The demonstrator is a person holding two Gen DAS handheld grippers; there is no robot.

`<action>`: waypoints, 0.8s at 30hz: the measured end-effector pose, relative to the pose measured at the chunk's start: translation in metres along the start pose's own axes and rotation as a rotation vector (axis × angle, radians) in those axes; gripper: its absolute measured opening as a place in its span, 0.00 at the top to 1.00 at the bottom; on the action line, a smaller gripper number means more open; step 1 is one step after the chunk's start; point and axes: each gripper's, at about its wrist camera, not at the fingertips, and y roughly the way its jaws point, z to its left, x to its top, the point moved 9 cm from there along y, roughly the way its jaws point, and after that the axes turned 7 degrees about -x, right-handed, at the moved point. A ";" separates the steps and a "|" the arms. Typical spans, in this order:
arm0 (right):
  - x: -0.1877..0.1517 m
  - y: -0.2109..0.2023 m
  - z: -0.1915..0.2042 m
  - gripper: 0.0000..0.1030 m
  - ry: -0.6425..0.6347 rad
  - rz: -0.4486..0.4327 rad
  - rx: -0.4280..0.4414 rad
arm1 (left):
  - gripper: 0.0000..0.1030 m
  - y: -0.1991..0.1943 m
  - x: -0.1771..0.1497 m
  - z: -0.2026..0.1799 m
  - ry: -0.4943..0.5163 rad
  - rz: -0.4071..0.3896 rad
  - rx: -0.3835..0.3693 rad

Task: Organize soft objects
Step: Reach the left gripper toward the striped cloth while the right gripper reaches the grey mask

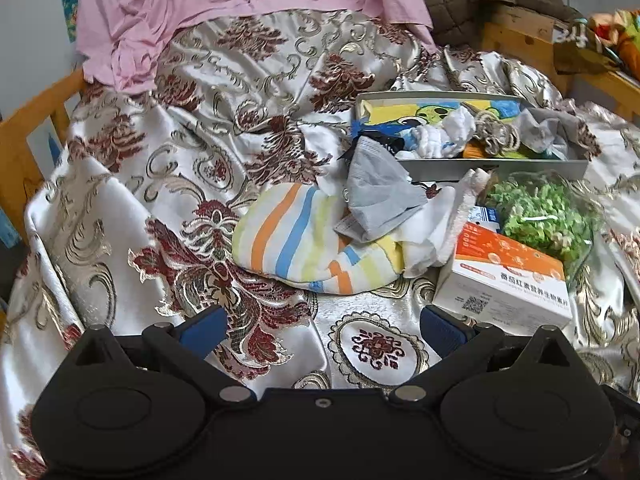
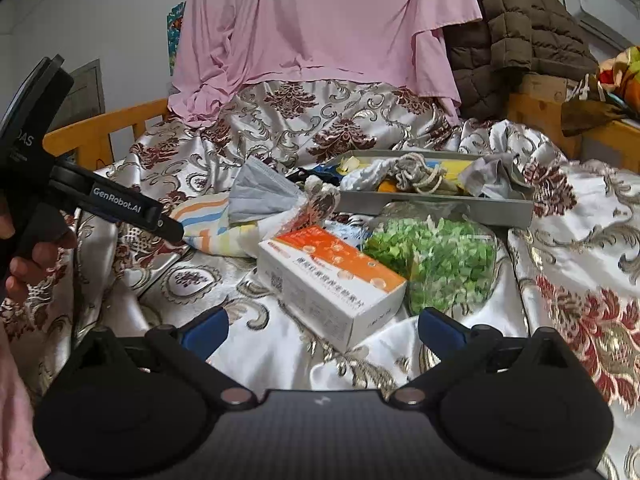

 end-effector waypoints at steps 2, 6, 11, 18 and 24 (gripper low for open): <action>0.005 0.010 0.005 0.00 -0.030 -0.007 0.000 | 0.01 0.005 0.001 0.003 -0.031 0.004 -0.021; 0.015 0.030 0.016 0.00 -0.080 -0.029 0.005 | 0.01 0.014 0.003 0.012 -0.097 0.005 -0.043; 0.022 0.050 0.020 0.00 -0.076 -0.042 0.013 | 0.01 0.027 0.006 0.024 -0.166 0.002 -0.048; 0.039 0.073 0.014 0.00 -0.095 -0.049 0.009 | 0.01 0.050 0.010 0.028 -0.250 0.014 -0.125; 0.068 0.089 0.023 0.00 -0.257 -0.076 0.056 | 0.01 0.064 0.009 0.029 -0.292 0.019 -0.172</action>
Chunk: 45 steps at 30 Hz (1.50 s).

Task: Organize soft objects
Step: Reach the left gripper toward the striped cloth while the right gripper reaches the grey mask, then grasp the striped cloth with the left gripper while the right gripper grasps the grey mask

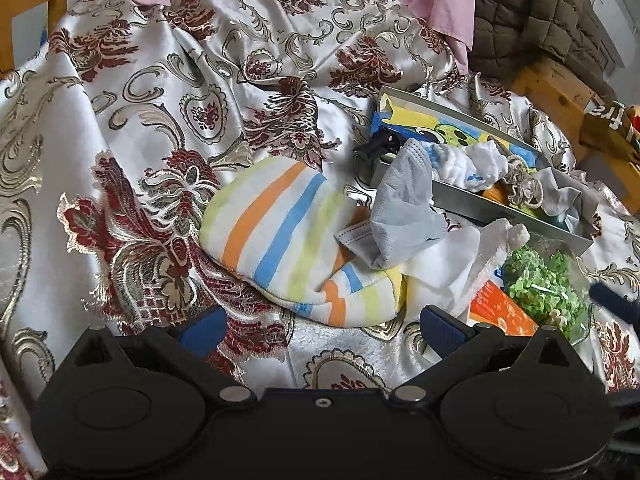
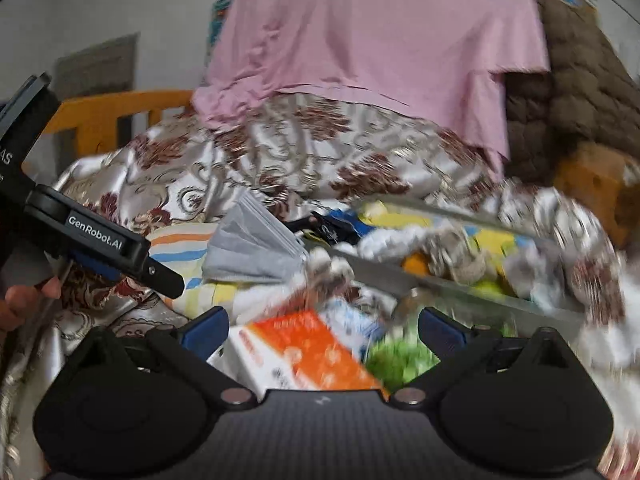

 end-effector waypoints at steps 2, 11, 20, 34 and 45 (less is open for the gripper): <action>0.010 0.009 0.004 0.00 -0.074 0.003 0.028 | 0.01 0.004 0.001 0.002 -0.017 -0.001 -0.007; 0.035 0.049 0.034 0.00 -0.319 0.023 0.088 | 0.01 0.009 0.009 0.018 -0.163 -0.036 -0.048; 0.049 0.080 0.075 0.00 -0.495 0.065 0.169 | 0.05 0.009 0.025 0.032 -0.335 -0.110 -0.155; 0.044 0.111 0.093 0.16 -0.465 0.149 0.169 | 0.34 0.020 0.028 0.057 -0.500 -0.086 -0.209; 0.039 0.130 0.090 0.16 -0.387 0.243 0.172 | 0.44 0.030 0.029 0.049 -0.347 -0.067 -0.133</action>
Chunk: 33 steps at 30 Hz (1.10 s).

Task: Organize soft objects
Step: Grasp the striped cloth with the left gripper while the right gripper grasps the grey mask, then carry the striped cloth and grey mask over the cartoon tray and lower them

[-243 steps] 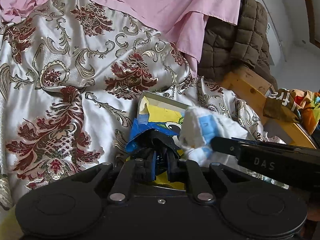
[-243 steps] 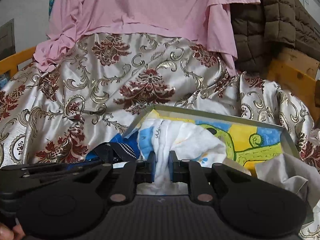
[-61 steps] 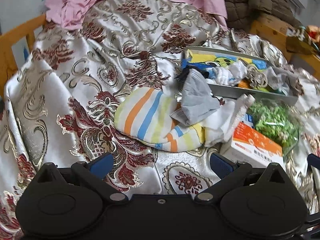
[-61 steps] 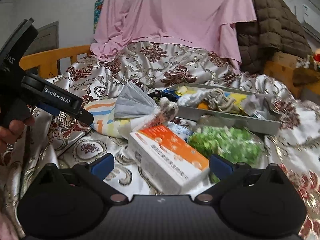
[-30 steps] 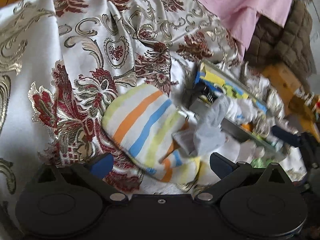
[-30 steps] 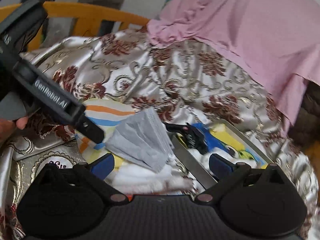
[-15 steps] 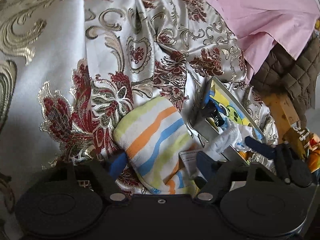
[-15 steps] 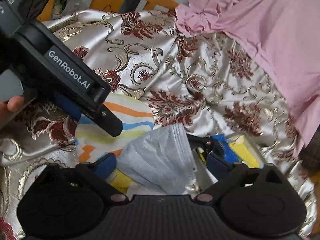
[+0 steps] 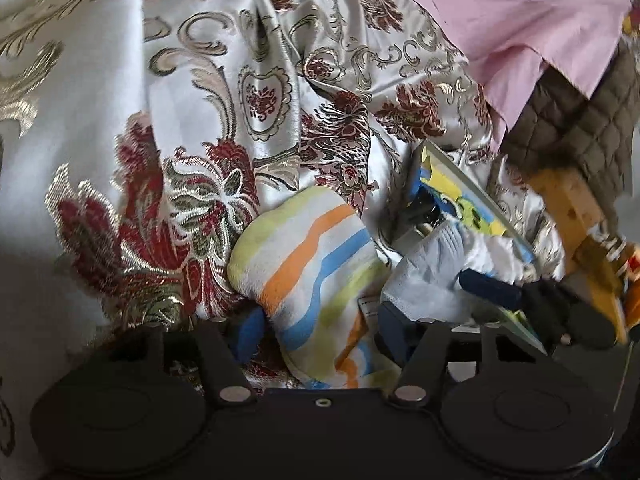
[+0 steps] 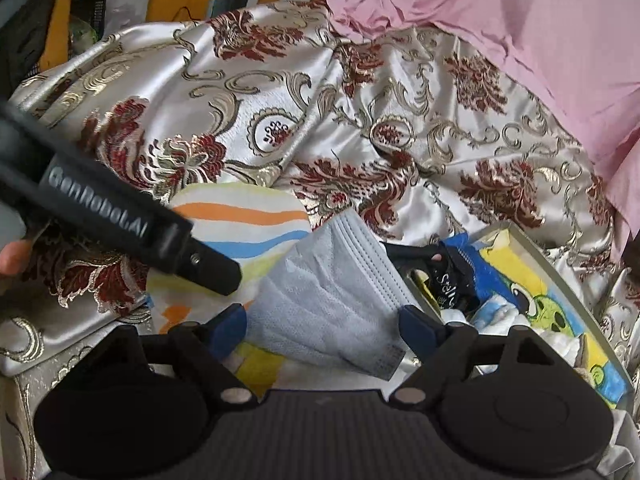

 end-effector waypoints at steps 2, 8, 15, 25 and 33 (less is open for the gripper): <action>-0.001 0.004 -0.001 0.18 0.019 0.019 0.014 | 0.52 0.001 0.001 0.003 0.015 0.007 0.024; -0.004 0.006 -0.001 0.30 0.079 0.037 0.048 | 0.60 0.003 0.002 0.008 0.006 0.011 0.019; -0.011 0.011 -0.007 0.34 0.190 0.074 0.080 | 0.60 0.008 -0.005 -0.003 0.055 0.032 -0.035; -0.014 0.006 -0.005 0.48 0.186 0.060 0.068 | 0.85 0.016 -0.011 -0.006 0.147 0.067 0.021; -0.010 -0.010 -0.004 0.67 0.175 -0.008 0.009 | 0.90 0.011 -0.012 -0.023 0.342 0.039 0.073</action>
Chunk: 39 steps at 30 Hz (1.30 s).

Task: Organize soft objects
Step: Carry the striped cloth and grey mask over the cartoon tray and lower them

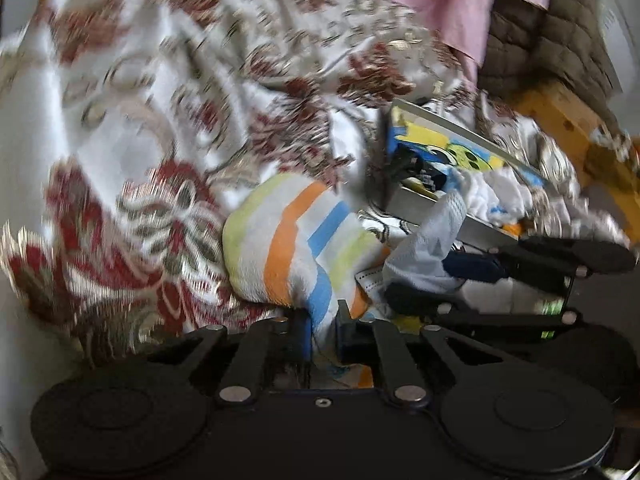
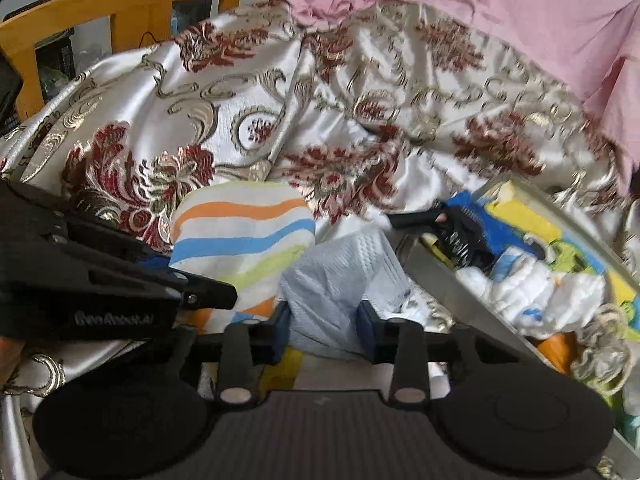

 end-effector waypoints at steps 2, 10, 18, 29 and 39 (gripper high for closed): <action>0.001 -0.008 -0.003 0.68 0.014 -0.030 -0.011 | 0.90 -0.005 0.004 -0.009 0.089 -0.033 0.029; 0.003 -0.051 -0.028 0.68 0.112 -0.146 -0.030 | 0.91 -0.024 0.014 -0.022 0.223 -0.131 0.084; -0.009 -0.108 -0.052 0.68 0.077 -0.315 -0.131 | 0.91 -0.053 0.021 -0.057 0.374 -0.274 0.093; -0.028 -0.136 -0.070 0.67 0.135 -0.510 -0.236 | 0.91 -0.085 0.026 -0.098 0.477 -0.400 0.164; -0.029 -0.111 -0.143 0.67 0.257 -0.565 -0.292 | 0.91 -0.067 0.100 -0.135 0.398 -0.425 0.145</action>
